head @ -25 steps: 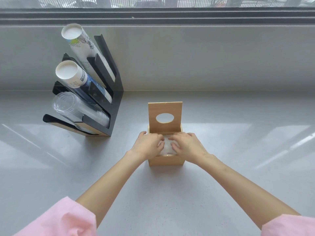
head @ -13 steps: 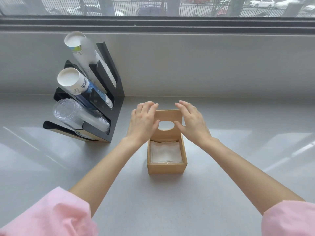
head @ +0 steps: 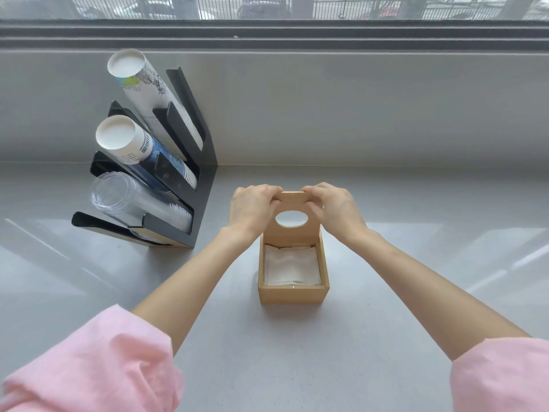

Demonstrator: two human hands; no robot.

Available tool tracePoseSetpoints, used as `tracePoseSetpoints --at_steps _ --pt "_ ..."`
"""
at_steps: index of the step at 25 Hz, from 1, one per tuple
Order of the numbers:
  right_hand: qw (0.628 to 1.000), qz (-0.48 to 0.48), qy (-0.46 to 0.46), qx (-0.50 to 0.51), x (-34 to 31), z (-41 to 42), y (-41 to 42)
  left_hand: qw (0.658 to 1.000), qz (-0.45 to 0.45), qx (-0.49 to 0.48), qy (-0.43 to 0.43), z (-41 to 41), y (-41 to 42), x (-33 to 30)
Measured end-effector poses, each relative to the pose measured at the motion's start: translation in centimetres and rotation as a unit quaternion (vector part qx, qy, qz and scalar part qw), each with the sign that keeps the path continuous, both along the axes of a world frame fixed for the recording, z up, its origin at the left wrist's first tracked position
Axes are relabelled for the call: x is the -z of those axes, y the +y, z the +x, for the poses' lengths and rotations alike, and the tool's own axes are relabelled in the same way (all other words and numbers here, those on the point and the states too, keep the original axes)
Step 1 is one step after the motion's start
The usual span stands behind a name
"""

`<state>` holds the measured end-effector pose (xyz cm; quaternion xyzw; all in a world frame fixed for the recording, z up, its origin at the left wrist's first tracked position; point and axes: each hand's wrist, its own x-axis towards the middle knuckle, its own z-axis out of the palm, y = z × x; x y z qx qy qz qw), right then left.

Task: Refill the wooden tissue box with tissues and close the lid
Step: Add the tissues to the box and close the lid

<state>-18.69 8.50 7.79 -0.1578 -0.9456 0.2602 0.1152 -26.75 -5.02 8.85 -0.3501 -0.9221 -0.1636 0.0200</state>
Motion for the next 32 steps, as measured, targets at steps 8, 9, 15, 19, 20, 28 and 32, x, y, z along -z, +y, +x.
tracePoseSetpoints --at_steps 8,9,15,19,20,28,32 --pt "0.997 0.009 0.075 -0.002 1.0 4.0 -1.9 0.996 0.083 0.022 0.023 3.5 -2.8 0.7" --pt "0.997 0.018 0.08 -0.004 1.3 4.6 -2.2 0.996 0.078 0.026 0.022 3.9 -3.2 1.0" --pt "0.99 0.098 0.089 -0.045 3.9 8.5 -4.0 0.988 0.121 0.085 0.052 6.5 -6.3 3.8" --pt "0.985 0.149 0.054 -0.072 6.7 10.0 -4.5 0.992 0.08 0.094 -0.03 7.6 -7.4 6.0" --pt "0.986 0.143 0.046 -0.075 7.1 10.1 -4.6 0.992 0.075 0.099 -0.025 7.6 -7.6 6.5" --pt "0.992 0.096 0.03 -0.082 9.0 10.5 -4.7 0.991 0.067 0.119 0.011 7.5 -8.1 8.8" --pt "0.994 0.062 0.035 -0.086 9.4 10.4 -4.2 0.99 0.07 0.123 0.012 7.5 -8.2 8.7"
